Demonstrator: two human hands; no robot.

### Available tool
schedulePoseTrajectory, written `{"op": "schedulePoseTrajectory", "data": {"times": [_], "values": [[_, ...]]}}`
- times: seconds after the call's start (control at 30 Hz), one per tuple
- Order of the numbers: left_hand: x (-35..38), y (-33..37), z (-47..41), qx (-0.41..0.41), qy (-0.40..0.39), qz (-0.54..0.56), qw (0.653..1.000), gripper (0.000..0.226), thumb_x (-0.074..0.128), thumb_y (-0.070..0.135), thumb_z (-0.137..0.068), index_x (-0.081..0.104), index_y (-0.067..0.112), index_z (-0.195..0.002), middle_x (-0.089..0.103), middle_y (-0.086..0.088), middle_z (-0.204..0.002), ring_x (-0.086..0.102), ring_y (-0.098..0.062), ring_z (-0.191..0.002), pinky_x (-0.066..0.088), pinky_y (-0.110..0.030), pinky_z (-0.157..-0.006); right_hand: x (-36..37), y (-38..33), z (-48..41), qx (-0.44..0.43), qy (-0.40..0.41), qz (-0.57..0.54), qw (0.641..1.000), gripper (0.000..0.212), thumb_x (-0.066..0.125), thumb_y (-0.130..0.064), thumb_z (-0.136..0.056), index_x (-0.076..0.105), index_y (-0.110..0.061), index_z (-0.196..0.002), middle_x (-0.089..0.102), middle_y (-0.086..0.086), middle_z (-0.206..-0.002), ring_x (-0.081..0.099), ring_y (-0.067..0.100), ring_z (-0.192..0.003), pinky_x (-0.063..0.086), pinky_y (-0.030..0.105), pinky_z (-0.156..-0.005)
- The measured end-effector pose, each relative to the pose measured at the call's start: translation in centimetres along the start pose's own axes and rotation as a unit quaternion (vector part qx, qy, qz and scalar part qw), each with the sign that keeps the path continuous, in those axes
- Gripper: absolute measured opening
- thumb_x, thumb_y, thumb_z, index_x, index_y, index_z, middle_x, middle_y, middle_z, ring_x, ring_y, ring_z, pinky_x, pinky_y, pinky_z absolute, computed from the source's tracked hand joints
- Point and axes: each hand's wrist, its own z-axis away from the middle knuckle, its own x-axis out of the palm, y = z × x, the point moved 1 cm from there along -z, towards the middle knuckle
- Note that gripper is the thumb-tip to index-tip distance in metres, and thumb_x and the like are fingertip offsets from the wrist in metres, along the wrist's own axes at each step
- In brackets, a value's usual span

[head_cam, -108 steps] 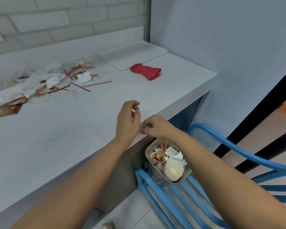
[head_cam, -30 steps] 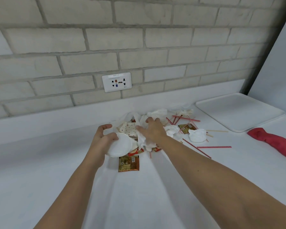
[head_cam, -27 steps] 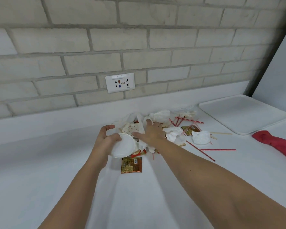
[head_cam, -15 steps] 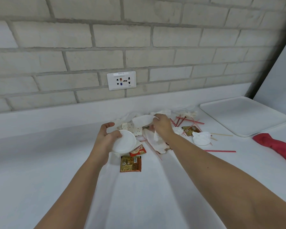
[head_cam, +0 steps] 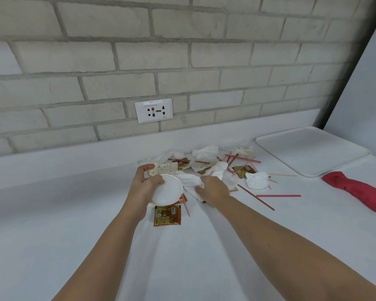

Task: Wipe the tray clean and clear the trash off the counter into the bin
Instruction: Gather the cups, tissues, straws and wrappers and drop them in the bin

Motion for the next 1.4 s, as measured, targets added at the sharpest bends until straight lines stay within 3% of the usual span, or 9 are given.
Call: {"op": "schedulePoseTrajectory", "data": {"times": [0.17, 0.37, 0.6, 0.83, 0.93, 1.07, 1.17, 1.3, 1.4], "values": [[-0.6, 0.4, 0.4, 0.007, 0.007, 0.001, 1.0, 0.038, 0.056, 0.008, -0.084, 0.046, 0.028, -0.115, 0.046, -0.007, -0.117, 0.05, -0.031, -0.099, 0.045, -0.034, -0.071, -2.4, -0.7, 0.6, -0.02, 0.054, -0.133, 0.989, 0.028, 0.042, -0.015, -0.095, 0.059, -0.003, -0.115, 0.063, 0.014, -0.111, 0.059, 0.029, -0.101, 0.044, 0.03, -0.076], [1.2, 1.7, 1.9, 0.013, -0.008, 0.01, 1.0, 0.038, 0.054, 0.006, -0.085, 0.045, 0.027, -0.115, 0.046, -0.008, -0.118, 0.051, -0.029, -0.096, 0.044, -0.027, -0.057, -6.5, 1.2, 2.8, -0.021, 0.116, -0.295, 0.948, 0.003, 0.042, -0.005, -0.092, 0.042, -0.007, -0.094, 0.044, 0.005, -0.085, 0.042, 0.021, -0.079, 0.03, 0.023, -0.055], [7.3, 2.6, 4.8, 0.018, -0.064, 0.006, 0.998, 0.036, 0.054, 0.009, -0.085, 0.049, 0.027, -0.116, 0.047, -0.004, -0.115, 0.052, -0.025, -0.09, 0.049, -0.031, -0.058, -8.9, 7.3, 8.7, -0.039, 0.155, -0.416, 0.895, 0.047, 0.033, 0.01, -0.085, 0.061, -0.011, -0.115, 0.065, 0.0, -0.097, 0.059, 0.011, -0.087, 0.045, 0.014, -0.069], [19.6, 2.5, 9.9, 0.024, -0.163, -0.025, 0.986, 0.035, 0.055, 0.008, -0.084, 0.048, 0.024, -0.115, 0.049, -0.003, -0.112, 0.05, -0.023, -0.09, 0.04, -0.024, -0.05, -13.2, 18.0, 17.2, 0.028, 0.254, -0.453, 0.854, 0.039, 0.043, -0.002, -0.083, 0.06, -0.032, -0.063, 0.051, -0.015, -0.059, 0.046, 0.01, -0.064, 0.035, 0.022, -0.063], [25.0, 1.9, 13.3, 0.035, -0.227, -0.042, 0.972, 0.042, 0.054, 0.01, -0.085, 0.046, 0.024, -0.124, 0.046, -0.002, -0.111, 0.048, -0.021, -0.093, 0.039, -0.025, -0.057, -14.5, 22.7, 21.4, 0.059, 0.291, -0.482, 0.824, 0.038, 0.042, -0.007, -0.083, 0.06, -0.041, -0.087, 0.062, -0.014, -0.085, 0.057, 0.011, -0.084, 0.044, 0.025, -0.077], [31.9, 0.3, 18.8, 0.06, -0.317, -0.093, 0.942, 0.045, 0.052, 0.014, -0.088, 0.038, 0.027, -0.128, 0.05, -0.009, -0.121, 0.049, -0.022, -0.096, 0.039, -0.025, -0.057, -15.3, 28.9, 27.1, 0.099, 0.295, -0.449, 0.837, 0.029, 0.043, -0.055, -0.091, 0.052, -0.047, -0.117, 0.058, -0.02, -0.119, 0.053, 0.005, -0.115, 0.039, 0.026, -0.1], [36.2, -2.0, 23.0, 0.099, -0.369, -0.149, 0.912, 0.047, 0.052, 0.015, -0.089, 0.034, 0.029, -0.13, 0.047, -0.01, -0.125, 0.05, -0.025, -0.102, 0.048, -0.031, -0.075, -15.3, 33.1, 31.2, 0.189, 0.32, -0.457, 0.808, 0.05, 0.035, -0.055, -0.096, 0.064, -0.015, -0.101, 0.067, -0.004, -0.094, 0.061, 0.007, -0.089, 0.043, 0.018, -0.078], [40.1, -5.1, 28.1, 0.169, -0.427, -0.233, 0.857, 0.052, 0.052, 0.011, -0.089, 0.028, 0.024, -0.134, 0.049, -0.007, -0.11, 0.051, -0.026, -0.101, 0.04, -0.026, -0.082, -14.2, 37.9, 34.5, 0.28, 0.402, -0.42, 0.764, 0.043, 0.054, -0.015, -0.091, 0.034, -0.016, -0.053, 0.033, 0.001, -0.051, 0.035, 0.007, -0.04, 0.029, 0.023, -0.048], [41.7, -8.0, 30.5, 0.211, -0.445, -0.301, 0.817, 0.056, 0.052, 0.015, -0.089, 0.024, 0.025, -0.136, 0.051, -0.008, -0.117, 0.053, -0.025, -0.106, 0.042, -0.027, -0.086, -12.3, 41.0, 36.3, 0.347, 0.38, -0.405, 0.756, 0.03, 0.057, -0.003, -0.082, 0.042, -0.009, -0.057, 0.039, 0.005, -0.056, 0.042, 0.012, -0.049, 0.036, 0.021, -0.053]]}}
